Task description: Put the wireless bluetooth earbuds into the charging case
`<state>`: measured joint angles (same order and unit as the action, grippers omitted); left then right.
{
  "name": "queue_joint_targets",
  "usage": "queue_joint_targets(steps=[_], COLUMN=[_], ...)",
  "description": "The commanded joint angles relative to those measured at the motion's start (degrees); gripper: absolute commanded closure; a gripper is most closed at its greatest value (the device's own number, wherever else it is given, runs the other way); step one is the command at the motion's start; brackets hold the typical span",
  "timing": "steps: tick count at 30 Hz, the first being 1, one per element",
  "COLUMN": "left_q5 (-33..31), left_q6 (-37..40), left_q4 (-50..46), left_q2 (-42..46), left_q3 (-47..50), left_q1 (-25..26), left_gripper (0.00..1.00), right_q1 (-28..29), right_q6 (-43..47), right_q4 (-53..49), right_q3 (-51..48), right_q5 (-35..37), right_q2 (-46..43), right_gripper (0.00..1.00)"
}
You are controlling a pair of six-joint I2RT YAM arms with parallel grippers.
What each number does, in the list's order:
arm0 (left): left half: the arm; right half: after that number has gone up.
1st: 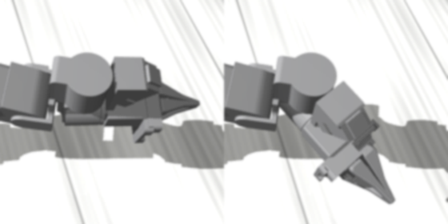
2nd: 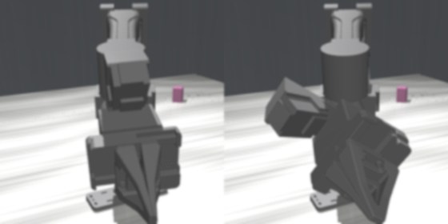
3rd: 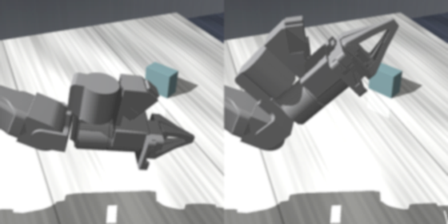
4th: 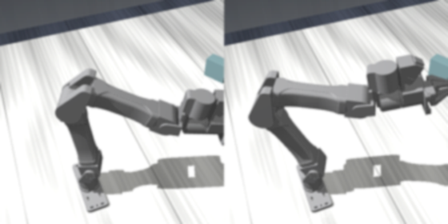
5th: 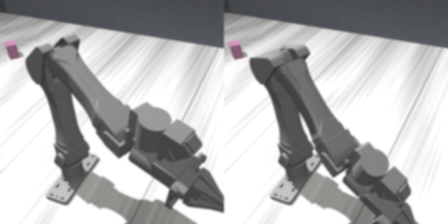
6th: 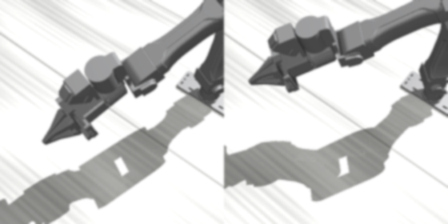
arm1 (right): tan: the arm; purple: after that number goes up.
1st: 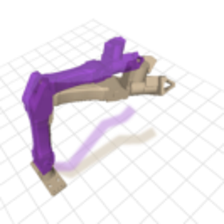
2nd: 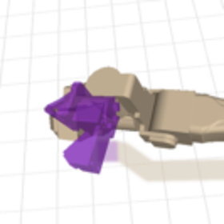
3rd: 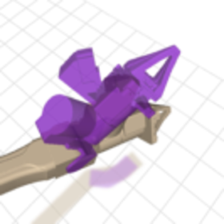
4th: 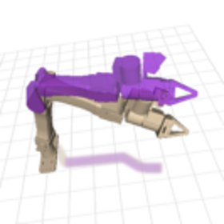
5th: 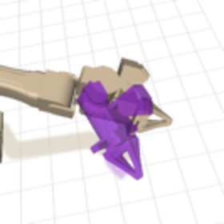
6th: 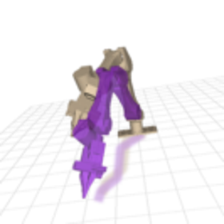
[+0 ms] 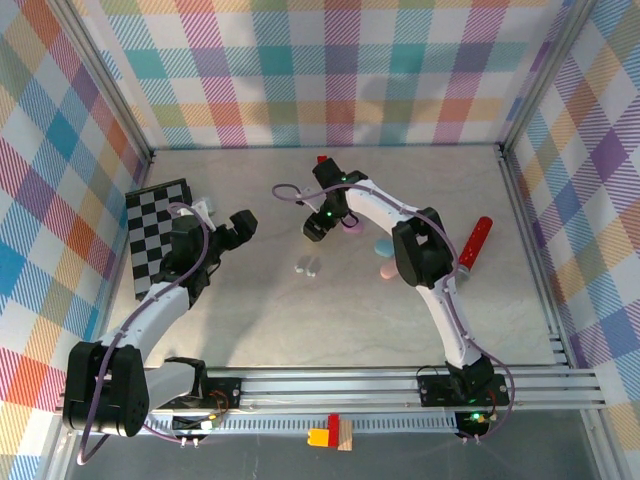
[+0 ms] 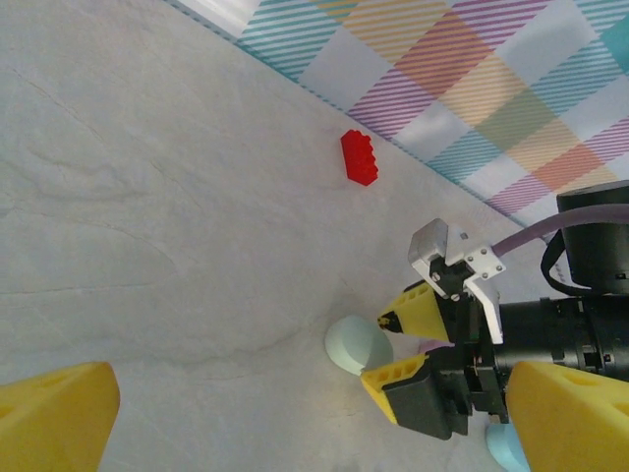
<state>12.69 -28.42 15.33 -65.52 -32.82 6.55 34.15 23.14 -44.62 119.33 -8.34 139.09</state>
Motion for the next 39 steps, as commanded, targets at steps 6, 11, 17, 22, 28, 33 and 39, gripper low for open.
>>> queue_joint_targets(steps=[6,11,17,22,28,33,39], left_q5=[-0.15,0.45,0.78,5.55,8.58,13.50,23.36], left_q6=[1.50,1.89,3.02,7.17,12.52,17.12,28.73], left_q4=[-0.25,-0.15,-0.38,1.25,3.06,6.24,10.15], left_q2=[-0.01,0.64,1.37,2.67,5.04,5.64,5.64], left_q3=[-0.95,-0.28,0.12,0.65,1.69,1.70,2.49], left_q1=[-0.50,-0.56,-0.49,-0.48,1.98,7.18,13.62], left_gripper=[0.00,0.00,0.00,0.00,0.00,0.04,0.09], right_q1=[0.69,0.74,1.00,1.02,0.92,0.40,-1.58], right_q6=[-5.24,-6.34,-6.02,-5.91,-6.39,-5.77,-2.40], right_q4=[-3.82,-4.20,-3.70,1.08,9.22,9.49,5.28], right_q3=[5.20,6.56,6.02,-0.95,-14.81,-24.86,-33.54], right_q5=[-0.19,-1.10,-2.52,-6.12,-9.67,-10.25,-13.74], right_q2=[3.25,4.32,3.06,-3.42,-16.36,-27.99,-41.05], right_gripper=[0.41,0.47,0.56,0.60,0.63,0.62,0.62])
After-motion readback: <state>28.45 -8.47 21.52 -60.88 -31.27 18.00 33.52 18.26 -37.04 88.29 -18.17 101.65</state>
